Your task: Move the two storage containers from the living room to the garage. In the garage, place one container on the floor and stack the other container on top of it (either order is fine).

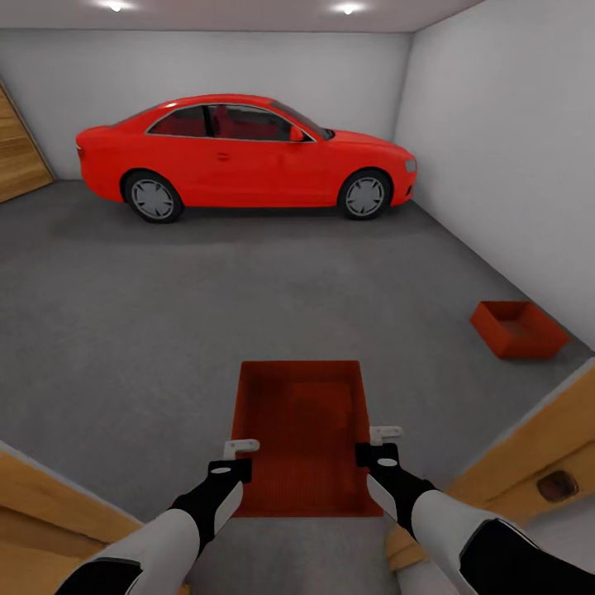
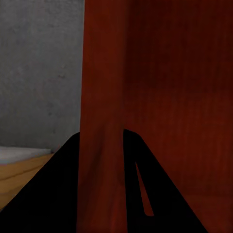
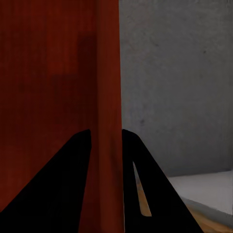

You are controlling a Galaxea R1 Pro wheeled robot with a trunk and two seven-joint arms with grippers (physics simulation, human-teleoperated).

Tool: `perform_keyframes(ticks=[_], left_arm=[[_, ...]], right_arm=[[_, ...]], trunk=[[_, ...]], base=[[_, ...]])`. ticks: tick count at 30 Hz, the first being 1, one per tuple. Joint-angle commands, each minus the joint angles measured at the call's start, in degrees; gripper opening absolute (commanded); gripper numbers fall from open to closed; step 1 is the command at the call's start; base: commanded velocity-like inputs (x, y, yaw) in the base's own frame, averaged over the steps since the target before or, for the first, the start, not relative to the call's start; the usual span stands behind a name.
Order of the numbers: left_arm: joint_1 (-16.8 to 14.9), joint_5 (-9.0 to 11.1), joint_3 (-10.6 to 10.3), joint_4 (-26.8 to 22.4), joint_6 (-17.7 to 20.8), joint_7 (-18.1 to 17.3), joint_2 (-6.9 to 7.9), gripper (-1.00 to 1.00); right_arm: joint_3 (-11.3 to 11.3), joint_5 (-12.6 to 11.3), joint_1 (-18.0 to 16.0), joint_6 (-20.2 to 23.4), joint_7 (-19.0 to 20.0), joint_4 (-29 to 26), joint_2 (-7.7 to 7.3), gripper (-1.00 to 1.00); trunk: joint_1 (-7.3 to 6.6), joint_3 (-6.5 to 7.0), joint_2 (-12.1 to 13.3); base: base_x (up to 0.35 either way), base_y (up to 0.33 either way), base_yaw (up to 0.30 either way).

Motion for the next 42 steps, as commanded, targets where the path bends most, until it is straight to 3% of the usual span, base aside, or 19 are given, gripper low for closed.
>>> perform_keyframes(ticks=[1, 42], left_arm=[[0.00, -1.23, -1.02, -0.31, 0.40, 0.96, 0.38, -1.00], [0.00, -1.23, -1.02, -0.31, 0.40, 0.96, 0.42, -1.00]], right_arm=[[-0.49, -1.39, -0.07, -0.40, -2.13, 1.56, -0.01, -1.00], [-0.49, -1.39, -0.07, -0.40, -2.13, 1.57, -0.01, -1.00]], trunk=[[0.06, -0.08, -0.08], [0.06, -0.08, -0.08]], base=[[0.322, 0.000, 0.000], [0.322, 0.000, 0.000]])
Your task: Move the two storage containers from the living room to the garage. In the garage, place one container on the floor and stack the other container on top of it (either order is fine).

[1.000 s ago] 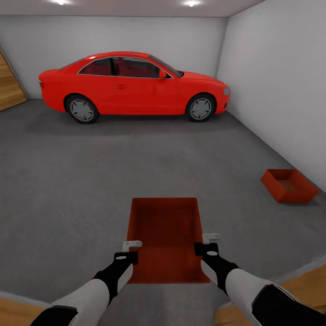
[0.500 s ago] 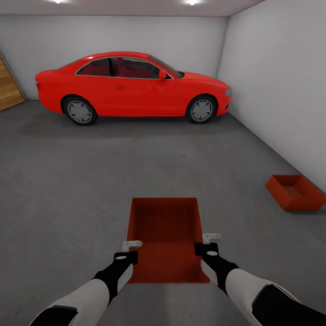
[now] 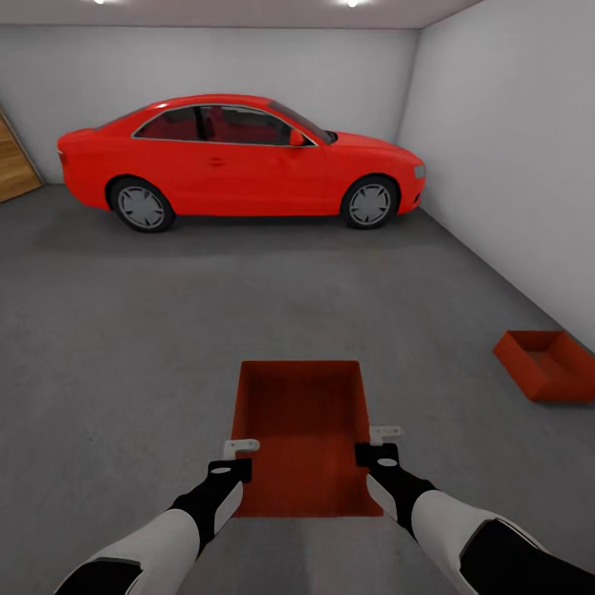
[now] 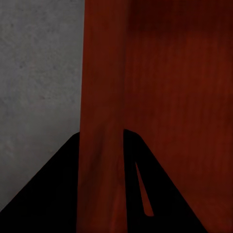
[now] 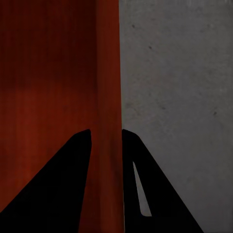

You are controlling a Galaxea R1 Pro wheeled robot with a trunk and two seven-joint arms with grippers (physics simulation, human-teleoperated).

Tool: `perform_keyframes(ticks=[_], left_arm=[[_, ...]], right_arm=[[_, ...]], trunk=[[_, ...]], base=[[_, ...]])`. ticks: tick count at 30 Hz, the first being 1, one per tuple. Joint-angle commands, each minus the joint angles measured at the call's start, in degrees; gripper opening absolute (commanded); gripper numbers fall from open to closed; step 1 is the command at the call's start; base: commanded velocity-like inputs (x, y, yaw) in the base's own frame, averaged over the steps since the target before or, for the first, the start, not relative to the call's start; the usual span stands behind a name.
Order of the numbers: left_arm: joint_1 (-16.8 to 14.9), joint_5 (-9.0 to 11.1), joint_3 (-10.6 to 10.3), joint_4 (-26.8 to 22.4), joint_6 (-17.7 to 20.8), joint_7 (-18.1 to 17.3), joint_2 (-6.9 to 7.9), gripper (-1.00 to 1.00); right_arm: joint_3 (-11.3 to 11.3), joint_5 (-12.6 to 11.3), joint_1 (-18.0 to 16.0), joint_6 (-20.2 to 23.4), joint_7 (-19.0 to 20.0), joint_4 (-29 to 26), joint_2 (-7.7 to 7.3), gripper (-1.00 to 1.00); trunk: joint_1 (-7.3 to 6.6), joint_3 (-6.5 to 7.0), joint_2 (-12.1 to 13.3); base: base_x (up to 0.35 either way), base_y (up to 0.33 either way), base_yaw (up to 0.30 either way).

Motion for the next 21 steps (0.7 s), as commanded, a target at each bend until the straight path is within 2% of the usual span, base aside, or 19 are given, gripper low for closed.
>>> perform_keyframes(ticks=[1, 21], left_arm=[[0.00, -1.23, -1.02, -0.31, 0.40, 0.96, 0.43, -1.00], [0.00, -1.23, -1.02, -0.31, 0.40, 0.96, 0.43, -1.00]], right_arm=[[-0.49, -1.39, -0.07, -0.40, -2.13, 1.56, -0.01, -1.00], [-0.51, -1.44, -0.07, -0.40, -2.13, 1.56, -0.10, -1.00]], trunk=[[0.05, -0.08, -0.08], [0.05, -0.08, -0.08]], base=[[0.322, 0.000, 0.000], [0.322, 0.000, 0.000]])
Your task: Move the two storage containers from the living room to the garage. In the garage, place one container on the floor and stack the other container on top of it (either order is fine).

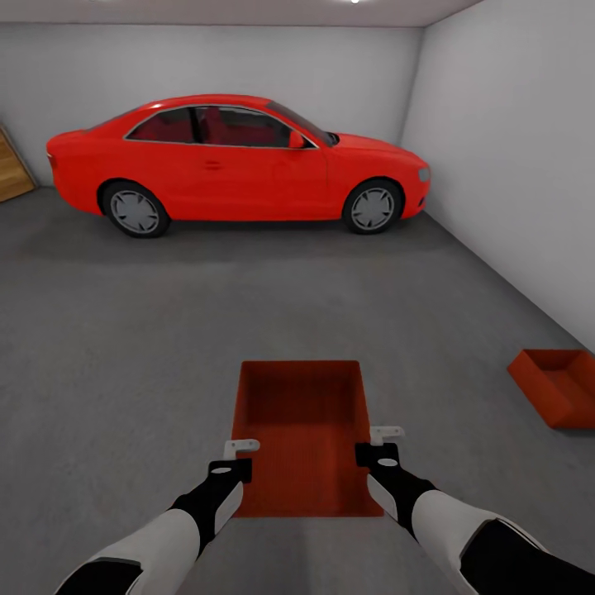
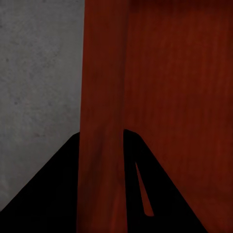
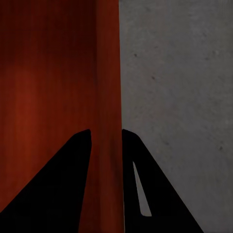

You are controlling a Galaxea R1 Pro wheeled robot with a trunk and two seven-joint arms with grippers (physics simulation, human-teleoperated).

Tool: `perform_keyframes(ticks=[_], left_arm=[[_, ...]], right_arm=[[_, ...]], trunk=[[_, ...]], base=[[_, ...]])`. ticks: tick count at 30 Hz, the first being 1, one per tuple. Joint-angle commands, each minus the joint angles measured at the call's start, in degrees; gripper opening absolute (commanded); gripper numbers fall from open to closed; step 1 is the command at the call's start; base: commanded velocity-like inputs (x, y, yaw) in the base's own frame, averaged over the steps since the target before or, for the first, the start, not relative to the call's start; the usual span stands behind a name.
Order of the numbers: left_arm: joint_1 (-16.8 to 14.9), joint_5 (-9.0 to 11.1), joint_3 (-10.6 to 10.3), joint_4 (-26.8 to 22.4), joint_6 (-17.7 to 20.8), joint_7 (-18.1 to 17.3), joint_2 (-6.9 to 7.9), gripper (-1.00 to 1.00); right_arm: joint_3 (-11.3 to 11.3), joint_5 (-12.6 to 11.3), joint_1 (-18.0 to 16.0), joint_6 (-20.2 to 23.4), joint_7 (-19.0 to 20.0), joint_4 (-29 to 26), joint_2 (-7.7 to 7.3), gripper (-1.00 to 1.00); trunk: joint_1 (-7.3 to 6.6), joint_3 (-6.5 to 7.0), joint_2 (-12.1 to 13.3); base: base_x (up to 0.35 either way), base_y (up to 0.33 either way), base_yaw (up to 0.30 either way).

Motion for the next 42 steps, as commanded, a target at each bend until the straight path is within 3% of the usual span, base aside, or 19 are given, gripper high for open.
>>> perform_keyframes(ticks=[1, 24, 42], left_arm=[[0.00, -1.23, -1.01, -0.31, 0.40, 0.82, 0.50, -1.00], [0.00, -1.23, -1.01, -0.49, 0.40, 0.82, 0.51, -1.00], [0.00, -1.23, -1.01, -0.49, 0.40, 0.82, 0.50, -1.00]], right_arm=[[-0.53, -1.38, -0.07, -0.39, -2.25, 1.57, -0.01, -1.00], [-0.52, -1.33, -0.07, -0.40, -2.25, 1.57, 0.07, -1.00], [-0.52, -1.39, -0.07, -0.45, -2.25, 1.65, 0.07, -1.00]], trunk=[[0.06, -0.08, -0.08], [0.06, -0.08, -0.08], [0.06, -0.08, -0.08]], base=[[0.322, 0.000, 0.000], [0.322, 0.000, -0.007], [0.322, 0.000, -0.241]])
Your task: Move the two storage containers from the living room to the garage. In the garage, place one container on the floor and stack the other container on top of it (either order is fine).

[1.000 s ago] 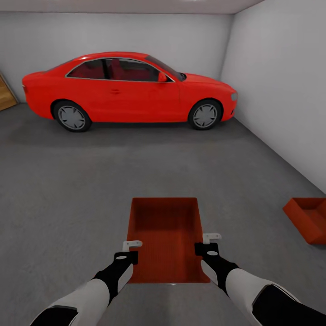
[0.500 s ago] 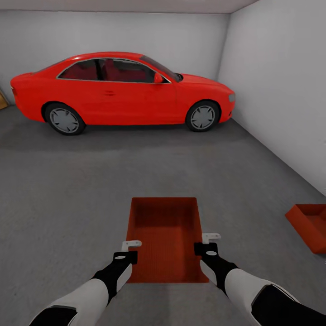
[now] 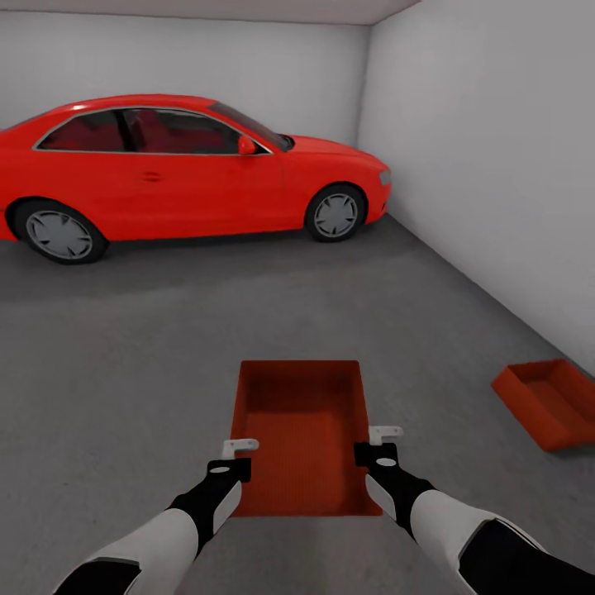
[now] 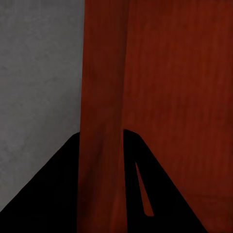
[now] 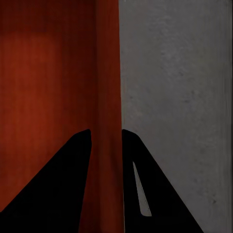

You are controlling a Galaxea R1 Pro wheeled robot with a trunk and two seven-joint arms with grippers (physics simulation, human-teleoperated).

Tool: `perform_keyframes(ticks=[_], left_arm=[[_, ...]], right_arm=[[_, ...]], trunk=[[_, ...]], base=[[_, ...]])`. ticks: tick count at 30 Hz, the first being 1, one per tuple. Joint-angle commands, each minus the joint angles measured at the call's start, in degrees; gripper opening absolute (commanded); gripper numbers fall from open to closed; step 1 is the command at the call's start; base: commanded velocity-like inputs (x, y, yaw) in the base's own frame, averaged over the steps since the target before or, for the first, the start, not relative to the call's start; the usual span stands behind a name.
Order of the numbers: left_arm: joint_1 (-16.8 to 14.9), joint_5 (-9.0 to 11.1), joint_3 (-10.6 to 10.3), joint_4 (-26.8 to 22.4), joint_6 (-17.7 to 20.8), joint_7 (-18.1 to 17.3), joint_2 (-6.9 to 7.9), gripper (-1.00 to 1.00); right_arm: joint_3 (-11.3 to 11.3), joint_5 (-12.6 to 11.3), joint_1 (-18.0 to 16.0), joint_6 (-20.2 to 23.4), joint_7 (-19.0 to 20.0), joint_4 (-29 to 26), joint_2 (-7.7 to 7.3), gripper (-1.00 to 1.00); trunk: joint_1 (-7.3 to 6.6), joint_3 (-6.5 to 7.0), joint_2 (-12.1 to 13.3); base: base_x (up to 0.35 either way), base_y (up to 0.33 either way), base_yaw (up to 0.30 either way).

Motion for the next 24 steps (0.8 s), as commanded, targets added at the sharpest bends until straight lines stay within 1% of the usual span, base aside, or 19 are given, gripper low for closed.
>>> perform_keyframes(ticks=[1, 24], left_arm=[[0.01, -1.22, -0.99, -0.34, 0.41, 1.38, 0.14, -1.00], [0.01, -1.22, -0.99, -0.34, 0.41, 1.38, 0.12, -1.00]], right_arm=[[-0.57, -1.42, -0.08, -0.41, -1.65, 1.80, -0.22, -1.00], [-0.57, -1.38, -0.08, -0.35, -1.65, 1.80, -0.22, -1.00]], trunk=[[0.05, -0.08, -0.08], [0.05, -0.08, -0.08]], base=[[0.322, 0.000, -0.260], [0.322, 0.000, -0.250]])
